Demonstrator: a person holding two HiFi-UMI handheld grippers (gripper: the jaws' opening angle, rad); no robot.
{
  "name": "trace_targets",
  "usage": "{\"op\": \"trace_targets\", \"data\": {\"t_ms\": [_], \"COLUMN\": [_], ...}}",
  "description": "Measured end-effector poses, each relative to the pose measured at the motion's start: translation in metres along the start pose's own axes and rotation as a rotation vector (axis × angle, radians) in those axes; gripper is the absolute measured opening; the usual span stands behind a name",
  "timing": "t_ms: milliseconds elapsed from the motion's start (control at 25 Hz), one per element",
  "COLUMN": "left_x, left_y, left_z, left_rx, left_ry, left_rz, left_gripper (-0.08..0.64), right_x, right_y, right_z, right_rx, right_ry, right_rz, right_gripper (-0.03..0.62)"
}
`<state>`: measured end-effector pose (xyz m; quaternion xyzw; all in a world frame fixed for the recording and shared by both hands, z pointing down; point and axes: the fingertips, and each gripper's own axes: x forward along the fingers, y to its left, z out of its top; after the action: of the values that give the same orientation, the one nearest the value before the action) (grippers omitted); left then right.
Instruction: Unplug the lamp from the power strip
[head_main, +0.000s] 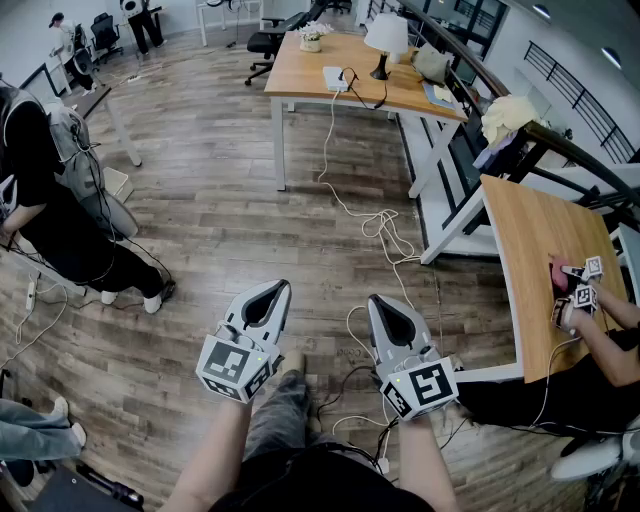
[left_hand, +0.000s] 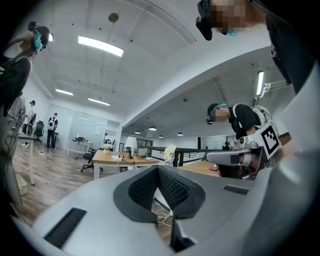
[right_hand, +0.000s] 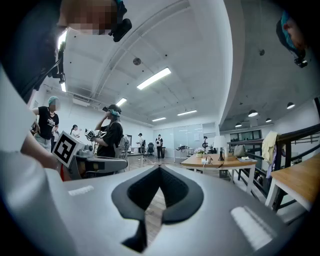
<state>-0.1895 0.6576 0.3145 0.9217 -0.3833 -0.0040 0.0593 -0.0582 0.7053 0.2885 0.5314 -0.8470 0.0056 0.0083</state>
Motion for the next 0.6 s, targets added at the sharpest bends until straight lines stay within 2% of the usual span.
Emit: {"op": "trace_targets", "data": {"t_ms": [600], "left_x": [0.118], "left_y": [0.080], "left_z": [0.025], "left_rx": [0.009], "left_ry": [0.000], "left_rz": [-0.066], "left_gripper": [-0.005], "right_x": [0.114], "right_y": [-0.076], "right_z": [0.005], "right_rx": [0.034], "right_ry": [-0.006], "right_rz": [-0.073], "right_gripper": [0.008]}}
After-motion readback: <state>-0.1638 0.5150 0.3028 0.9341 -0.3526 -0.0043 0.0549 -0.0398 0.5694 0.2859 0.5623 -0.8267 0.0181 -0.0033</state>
